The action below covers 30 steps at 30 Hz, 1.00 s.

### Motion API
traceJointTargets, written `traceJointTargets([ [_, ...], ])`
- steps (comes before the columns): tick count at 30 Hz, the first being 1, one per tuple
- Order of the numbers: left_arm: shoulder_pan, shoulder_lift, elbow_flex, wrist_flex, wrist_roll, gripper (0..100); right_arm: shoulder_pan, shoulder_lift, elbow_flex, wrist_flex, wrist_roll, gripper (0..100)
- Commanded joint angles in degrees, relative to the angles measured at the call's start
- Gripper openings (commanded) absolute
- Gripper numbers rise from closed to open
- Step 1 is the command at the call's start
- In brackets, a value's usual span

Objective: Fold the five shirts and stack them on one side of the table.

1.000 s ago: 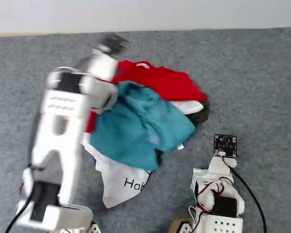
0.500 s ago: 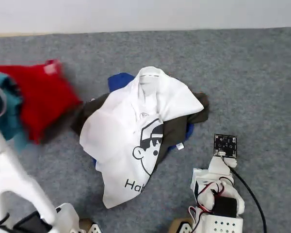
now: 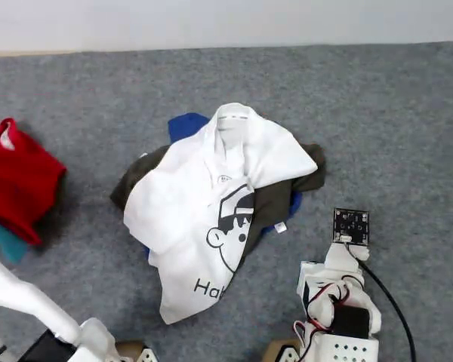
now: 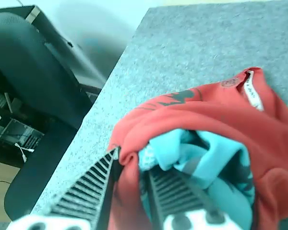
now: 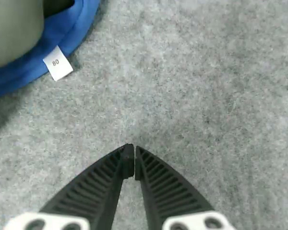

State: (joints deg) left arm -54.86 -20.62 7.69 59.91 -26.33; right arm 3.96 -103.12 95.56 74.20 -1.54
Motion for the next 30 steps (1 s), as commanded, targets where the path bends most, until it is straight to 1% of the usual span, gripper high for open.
traceJointTargets([
  [1,-0.35,-2.9,1.01,-3.43,-4.04,2,-0.22,-0.4,0.88,0.48,0.53,0.9],
  [3,0.18,-2.9,2.07,-3.25,-7.38,8,-0.22,-0.4,0.88,0.48,0.53,0.9],
  [7,0.53,-3.34,3.47,-3.08,-8.0,23,-0.22,-0.4,0.88,0.48,0.53,0.9],
  [8,0.62,-3.34,3.47,-3.08,-8.53,25,-0.22,-0.4,0.88,0.48,0.53,0.9],
  [13,2.99,-3.43,3.21,-2.37,-11.78,25,-0.22,-0.4,0.88,0.48,0.53,0.9],
  [15,5.36,-4.57,1.36,1.41,-11.78,25,-0.22,-0.4,0.88,0.48,0.53,0.9],
  [18,13.19,-6.59,-2.33,11.78,-11.6,25,-0.22,-0.4,0.88,0.48,0.53,0.9],
  [20,20.75,-7.47,-4.62,19.87,-11.25,25,-0.22,-0.4,0.88,0.48,0.53,0.9],
  [22,28.75,-7.56,-6.11,25.67,-8.35,25,-0.22,-0.4,0.88,0.48,0.53,0.9],
  [26,42.64,-4.92,-6.55,31.47,-4.22,25,-0.22,-0.4,0.88,0.48,0.53,0.9],
  [30,52.92,1.67,-6.55,34.37,-2.46,25,-0.22,-0.4,0.88,0.48,0.53,0.9],
])
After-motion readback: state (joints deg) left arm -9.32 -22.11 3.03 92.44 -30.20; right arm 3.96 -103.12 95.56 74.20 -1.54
